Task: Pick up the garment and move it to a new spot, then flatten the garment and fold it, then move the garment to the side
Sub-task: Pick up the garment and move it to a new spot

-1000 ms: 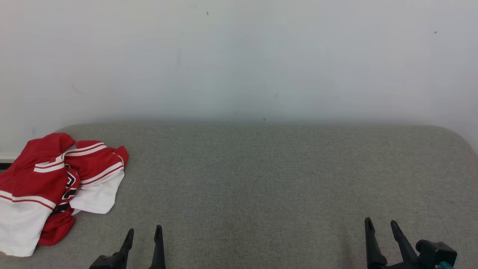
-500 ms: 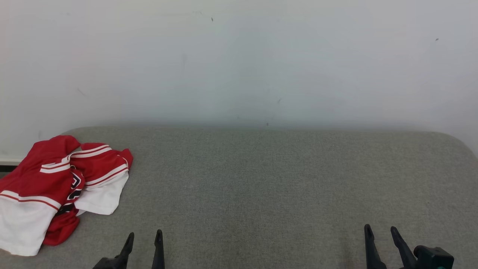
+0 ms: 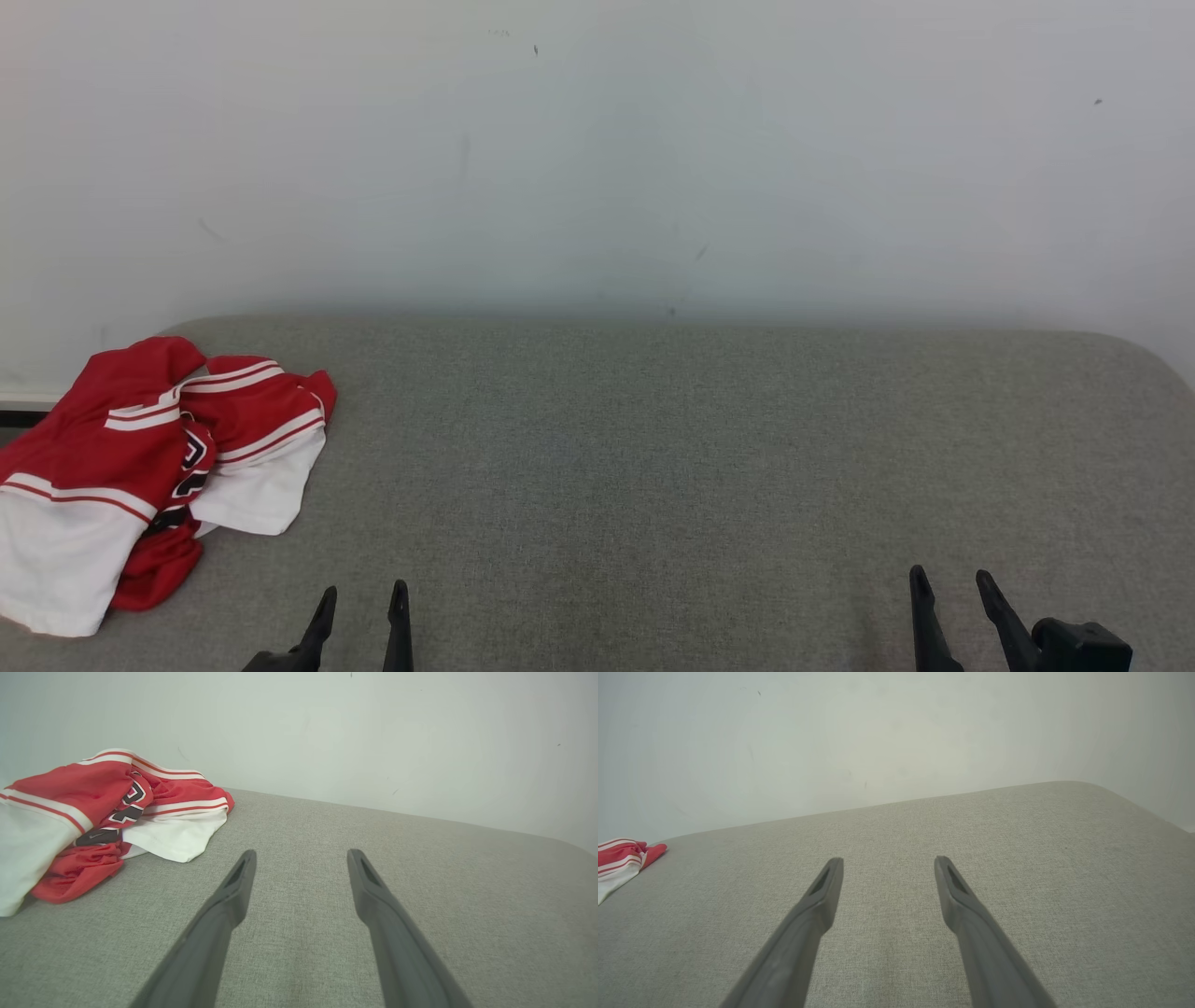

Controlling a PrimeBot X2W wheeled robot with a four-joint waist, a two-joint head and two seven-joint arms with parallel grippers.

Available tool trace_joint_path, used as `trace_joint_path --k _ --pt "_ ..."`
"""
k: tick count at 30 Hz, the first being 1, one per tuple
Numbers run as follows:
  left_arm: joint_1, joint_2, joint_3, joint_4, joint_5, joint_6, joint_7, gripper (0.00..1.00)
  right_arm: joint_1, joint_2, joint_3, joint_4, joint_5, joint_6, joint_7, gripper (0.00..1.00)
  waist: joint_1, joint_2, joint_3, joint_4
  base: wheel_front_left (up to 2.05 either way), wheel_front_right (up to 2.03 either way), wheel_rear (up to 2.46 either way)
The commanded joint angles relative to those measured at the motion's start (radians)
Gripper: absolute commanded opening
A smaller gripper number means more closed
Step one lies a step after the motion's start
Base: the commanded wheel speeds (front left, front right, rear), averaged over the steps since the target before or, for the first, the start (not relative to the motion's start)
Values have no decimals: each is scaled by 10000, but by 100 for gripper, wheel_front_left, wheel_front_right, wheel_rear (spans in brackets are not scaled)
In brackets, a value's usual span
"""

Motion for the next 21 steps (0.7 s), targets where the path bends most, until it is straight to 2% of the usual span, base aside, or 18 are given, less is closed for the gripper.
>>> trace_joint_path --k 1,6,11,16,21 --pt "105 53 -5 -38 -31 18 25 100 30 -2 -21 -6 -8 36 -51 100 -2 0 4 4 0 0 0" --pt "112 56 -23 -36 -85 33 29 100 24 -2 -42 -28 -11 36 -80 100 -2 0 8 25 0 0 0" --pt "22 62 -63 -67 -146 66 4 100 90 0 -18 -19 -27 36 -91 100 -2 0 30 338 0 0 0" --pt "-15 173 5 -120 -153 166 -19 100 140 0 168 9 123 36 -157 100 -2 0 48 1099 0 0 0" --pt "-7 391 117 -248 -134 288 17 100 78 0 312 104 317 35 -282 100 -2 0 80 2216 0 0 0"
